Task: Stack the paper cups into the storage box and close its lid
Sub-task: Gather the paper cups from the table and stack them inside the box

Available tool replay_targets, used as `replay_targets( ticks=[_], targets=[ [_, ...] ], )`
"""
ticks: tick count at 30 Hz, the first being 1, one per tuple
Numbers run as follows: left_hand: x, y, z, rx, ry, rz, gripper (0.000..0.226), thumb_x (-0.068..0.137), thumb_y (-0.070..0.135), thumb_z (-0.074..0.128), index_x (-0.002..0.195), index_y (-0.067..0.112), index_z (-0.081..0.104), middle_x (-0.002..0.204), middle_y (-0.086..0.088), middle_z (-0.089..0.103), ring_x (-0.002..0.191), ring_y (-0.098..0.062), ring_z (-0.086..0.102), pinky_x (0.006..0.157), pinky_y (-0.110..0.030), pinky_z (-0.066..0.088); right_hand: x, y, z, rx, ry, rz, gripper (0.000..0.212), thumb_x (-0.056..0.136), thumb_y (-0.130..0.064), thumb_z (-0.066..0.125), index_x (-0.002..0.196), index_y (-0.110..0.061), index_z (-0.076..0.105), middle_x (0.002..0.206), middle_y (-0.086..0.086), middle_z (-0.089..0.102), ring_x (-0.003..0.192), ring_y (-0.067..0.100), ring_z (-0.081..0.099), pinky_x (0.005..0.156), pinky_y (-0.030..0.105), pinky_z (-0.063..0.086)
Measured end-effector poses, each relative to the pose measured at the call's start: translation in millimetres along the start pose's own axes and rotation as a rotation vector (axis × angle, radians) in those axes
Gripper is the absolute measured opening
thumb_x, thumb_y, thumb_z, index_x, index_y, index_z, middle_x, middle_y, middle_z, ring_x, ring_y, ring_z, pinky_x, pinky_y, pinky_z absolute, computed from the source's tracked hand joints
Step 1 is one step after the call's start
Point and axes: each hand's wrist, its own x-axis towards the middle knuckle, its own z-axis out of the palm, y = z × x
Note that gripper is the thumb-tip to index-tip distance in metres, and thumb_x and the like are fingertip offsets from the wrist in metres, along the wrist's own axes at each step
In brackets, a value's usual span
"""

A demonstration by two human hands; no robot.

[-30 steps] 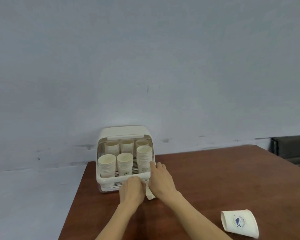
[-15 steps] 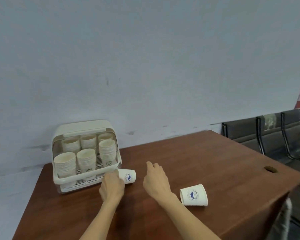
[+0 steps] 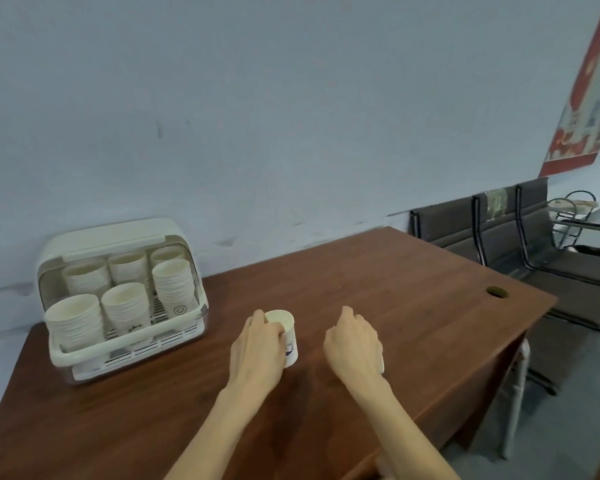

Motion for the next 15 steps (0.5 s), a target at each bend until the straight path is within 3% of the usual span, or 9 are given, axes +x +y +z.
replay_targets(
  ticks=[3,6,10,15],
  targets=[
    [-2,17,2,-0.024,0.005,0.031,0.023,0.098,0.028,0.044,0.101,0.022,0.066,0.095,0.006,0.039,0.096,-0.013,0.05,0.072,-0.026,0.045,1,23,-2,-0.07,0.025,0.097,0.015,0.096,-0.022,0.041,0.102,-0.01,0.048,0.099,0.007,0.066,0.096,0.03,0.063,0.067,0.033,0.04],
    [-6,26,7,-0.039,-0.006,0.033,0.024,0.099,0.028,0.043,0.103,0.023,0.066,0.097,0.006,0.04,0.097,-0.011,0.049,0.073,-0.026,0.047,2,41,0,-0.094,-0.011,0.171,0.024,0.097,-0.031,0.043,0.104,-0.009,0.05,0.103,0.005,0.066,0.101,0.028,0.064,0.071,0.032,0.045],
    [-10,30,12,-0.055,-0.037,0.02,0.024,0.099,0.029,0.044,0.108,0.024,0.065,0.098,0.007,0.039,0.098,-0.009,0.049,0.074,-0.025,0.047,3,53,8,-0.048,-0.059,0.188,0.027,0.097,-0.033,0.044,0.103,-0.01,0.056,0.106,0.005,0.061,0.1,0.027,0.062,0.074,0.032,0.046],
    [-9,23,7,-0.074,-0.026,-0.04,0.024,0.1,0.029,0.044,0.111,0.025,0.065,0.097,0.008,0.039,0.098,-0.009,0.05,0.073,-0.023,0.045,5,44,16,-0.008,-0.043,0.205,0.026,0.097,-0.037,0.045,0.102,-0.012,0.05,0.103,0.005,0.064,0.096,0.025,0.063,0.072,0.033,0.047]
  ],
)
